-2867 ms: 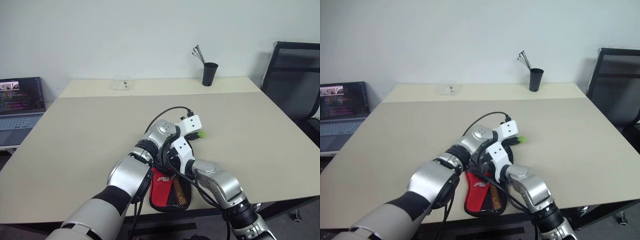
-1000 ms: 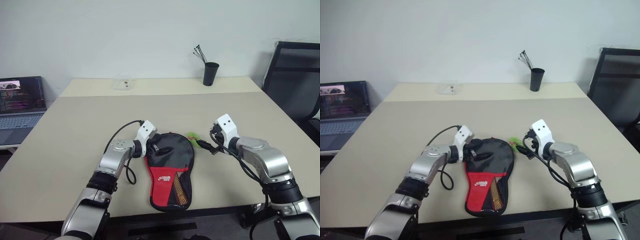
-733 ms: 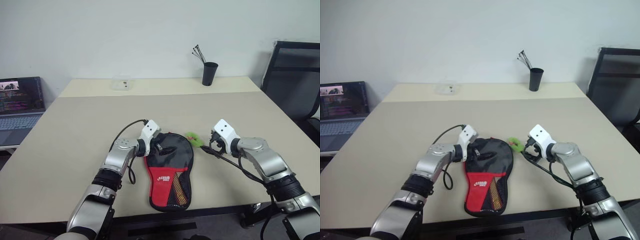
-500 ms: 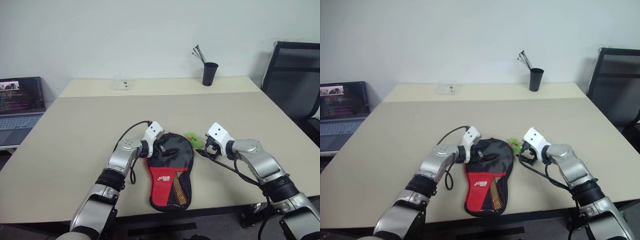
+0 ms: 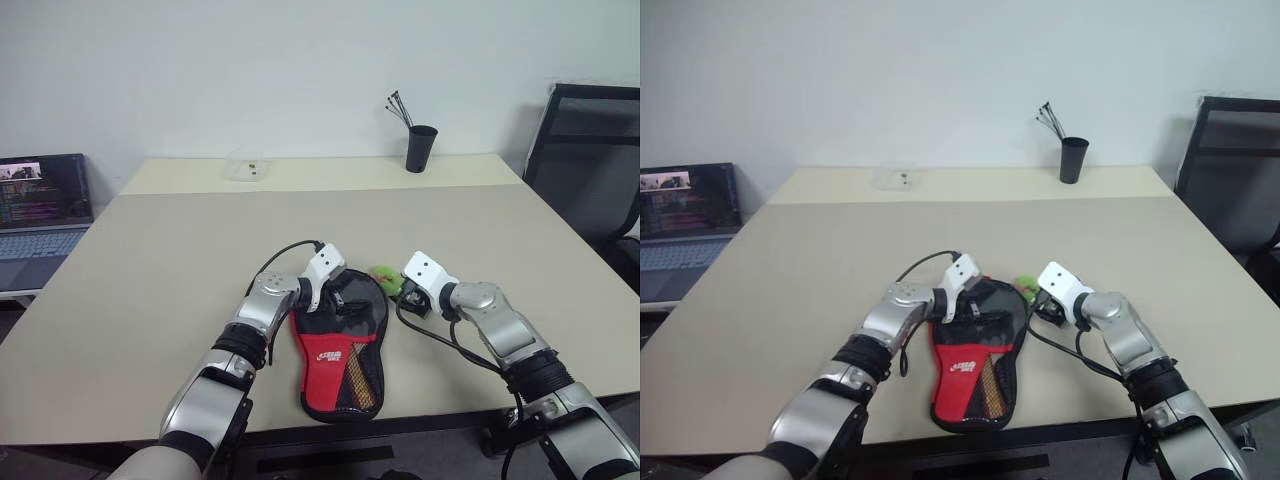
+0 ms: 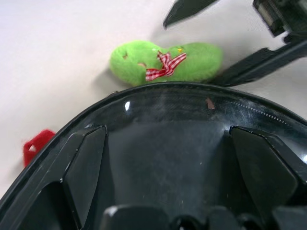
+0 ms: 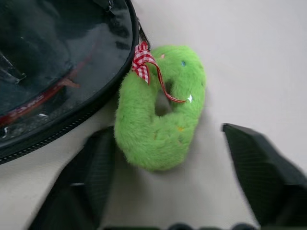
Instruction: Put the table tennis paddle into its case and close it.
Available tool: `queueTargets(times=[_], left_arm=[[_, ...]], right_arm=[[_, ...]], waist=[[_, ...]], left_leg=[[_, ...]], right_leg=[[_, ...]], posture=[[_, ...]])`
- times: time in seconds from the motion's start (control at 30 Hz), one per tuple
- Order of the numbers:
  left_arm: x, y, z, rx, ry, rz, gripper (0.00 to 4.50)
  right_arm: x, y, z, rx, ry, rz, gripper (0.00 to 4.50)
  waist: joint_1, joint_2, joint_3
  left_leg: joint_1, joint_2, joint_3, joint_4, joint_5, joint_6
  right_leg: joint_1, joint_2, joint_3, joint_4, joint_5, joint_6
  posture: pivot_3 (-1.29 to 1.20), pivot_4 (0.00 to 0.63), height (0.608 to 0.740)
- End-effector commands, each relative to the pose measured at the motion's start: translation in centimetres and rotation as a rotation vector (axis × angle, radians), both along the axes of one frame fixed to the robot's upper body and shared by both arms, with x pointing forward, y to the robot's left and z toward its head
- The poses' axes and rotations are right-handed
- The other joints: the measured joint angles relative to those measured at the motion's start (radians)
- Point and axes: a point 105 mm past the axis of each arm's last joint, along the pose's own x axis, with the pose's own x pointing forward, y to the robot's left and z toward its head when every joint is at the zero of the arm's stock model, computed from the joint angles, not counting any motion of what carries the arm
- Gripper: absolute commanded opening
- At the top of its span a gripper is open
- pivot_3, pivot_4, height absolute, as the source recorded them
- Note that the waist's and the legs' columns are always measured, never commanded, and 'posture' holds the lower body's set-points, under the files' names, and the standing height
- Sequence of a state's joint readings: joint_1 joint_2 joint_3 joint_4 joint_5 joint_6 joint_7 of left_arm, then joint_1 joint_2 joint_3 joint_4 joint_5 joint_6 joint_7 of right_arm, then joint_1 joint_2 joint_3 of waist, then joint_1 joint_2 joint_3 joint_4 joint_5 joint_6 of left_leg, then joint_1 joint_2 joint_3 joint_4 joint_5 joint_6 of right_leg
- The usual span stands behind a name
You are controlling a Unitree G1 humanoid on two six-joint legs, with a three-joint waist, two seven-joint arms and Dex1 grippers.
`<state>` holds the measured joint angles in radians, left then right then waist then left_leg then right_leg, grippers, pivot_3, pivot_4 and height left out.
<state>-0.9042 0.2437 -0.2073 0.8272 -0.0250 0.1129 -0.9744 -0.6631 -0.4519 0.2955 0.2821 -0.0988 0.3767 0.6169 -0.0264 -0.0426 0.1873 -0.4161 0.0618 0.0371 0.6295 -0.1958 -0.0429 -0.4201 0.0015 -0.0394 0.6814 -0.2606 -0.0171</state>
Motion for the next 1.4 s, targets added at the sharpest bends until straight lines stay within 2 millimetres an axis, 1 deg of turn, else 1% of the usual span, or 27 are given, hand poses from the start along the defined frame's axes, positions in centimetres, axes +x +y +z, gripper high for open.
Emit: queueTargets(times=[0.03,0.07,0.1,0.23,0.27,0.47,0.6,0.73,0.9,1.07,1.17,1.4], left_arm=[[-0.4,-0.6,-1.3,0.034,0.039,-0.034,4.50],[-0.4,-0.6,-1.4,0.037,0.043,-0.036,4.50],[-0.5,-0.7,-1.6,0.040,0.051,-0.039,4.50],[-0.9,-0.8,-2.7,0.068,0.091,-0.060,4.50],[-1.0,-0.8,-3.0,0.073,0.102,-0.065,4.50],[-2.3,-0.7,-5.4,0.170,0.158,-0.132,4.50],[-2.4,-0.6,-5.9,0.204,0.161,-0.136,4.50],[-2.4,-0.9,-6.1,0.211,0.164,-0.139,4.50],[-2.4,-1.4,-6.1,0.198,0.173,-0.136,4.50],[-2.4,-1.6,-6.1,0.197,0.177,-0.135,4.50],[-2.4,-1.8,-6.1,0.199,0.176,-0.135,4.50],[-2.2,-2.0,-6.2,0.202,0.171,-0.129,4.50]], right_arm=[[0.4,0.4,2.0,0.016,-0.072,0.008,2.16],[0.4,0.5,2.0,0.017,-0.071,0.009,1.85],[0.4,0.6,2.0,0.019,-0.071,0.010,1.42],[0.3,0.5,2.2,0.020,-0.072,0.007,0.09],[0.2,0.3,2.2,0.019,-0.072,0.005,0.04],[-0.8,-1.5,2.6,0.002,-0.054,-0.002,0.04],[-2.1,-2.7,2.5,-0.014,-0.028,-0.004,0.04],[-4.3,-3.4,2.4,-0.020,0.020,0.017,0.04],[-7.8,-3.3,1.3,-0.041,0.096,0.076,0.04],[-11.5,-1.8,-0.4,-0.059,0.170,0.176,0.04],[-13.2,-1.1,-0.8,-0.063,0.199,0.223,0.04],[-17.4,-1.6,-1.3,-0.099,0.318,0.327,0.04]], waist=[[0.000,0.000,0.000],[0.000,0.000,0.000],[0.000,0.000,0.000],[0.002,0.000,-0.001],[0.002,0.000,-0.001],[0.008,0.002,-0.004],[0.016,0.004,-0.012],[0.028,0.005,-0.013],[0.035,0.004,-0.014],[0.036,0.004,-0.015],[0.035,0.004,-0.016],[0.037,0.002,-0.017]], left_leg=[[0.000,0.000,0.000,0.000,0.000,0.000],[0.000,0.000,0.000,0.000,0.000,0.000],[0.000,0.000,0.000,0.000,0.000,0.000],[0.000,0.000,0.000,0.000,0.000,0.000],[0.000,-0.001,0.000,0.000,0.000,0.000],[0.000,-0.001,0.000,0.000,0.000,0.000],[0.001,-0.001,0.000,0.000,0.000,0.000],[0.003,-0.001,-0.001,0.000,0.000,0.000],[0.004,-0.002,-0.002,0.000,-0.001,0.000],[0.008,-0.002,-0.003,0.000,-0.001,0.001],[0.010,-0.002,-0.004,0.000,-0.001,0.000],[0.011,-0.003,-0.004,0.000,-0.001,0.000]], right_leg=[[0.000,0.000,0.000,0.000,0.000,0.000],[0.000,0.000,0.000,0.000,0.000,0.000],[0.000,0.000,0.000,0.000,0.000,0.000],[0.001,0.000,0.000,0.000,0.000,0.000],[0.001,0.000,0.000,0.000,0.000,0.000],[0.001,0.000,0.000,-0.001,0.000,0.000],[0.002,0.000,0.000,-0.001,0.000,0.000],[0.004,0.000,-0.001,-0.001,0.000,0.000],[0.007,-0.001,-0.002,-0.004,0.000,0.000],[0.011,-0.001,-0.003,-0.005,-0.001,0.000],[0.014,-0.001,-0.004,-0.006,-0.001,0.000],[0.016,-0.003,-0.005,-0.008,-0.001,0.000]], posture=[[0.00,0.150,0.740],[0.00,0.150,0.740],[0.00,0.150,0.740],[0.00,0.150,0.740],[0.00,0.150,0.740],[0.00,0.150,0.740],[0.00,0.150,0.740],[0.00,0.150,0.740],[0.00,0.150,0.740],[0.00,0.150,0.740],[0.00,0.150,0.740],[0.00,0.150,0.740]])
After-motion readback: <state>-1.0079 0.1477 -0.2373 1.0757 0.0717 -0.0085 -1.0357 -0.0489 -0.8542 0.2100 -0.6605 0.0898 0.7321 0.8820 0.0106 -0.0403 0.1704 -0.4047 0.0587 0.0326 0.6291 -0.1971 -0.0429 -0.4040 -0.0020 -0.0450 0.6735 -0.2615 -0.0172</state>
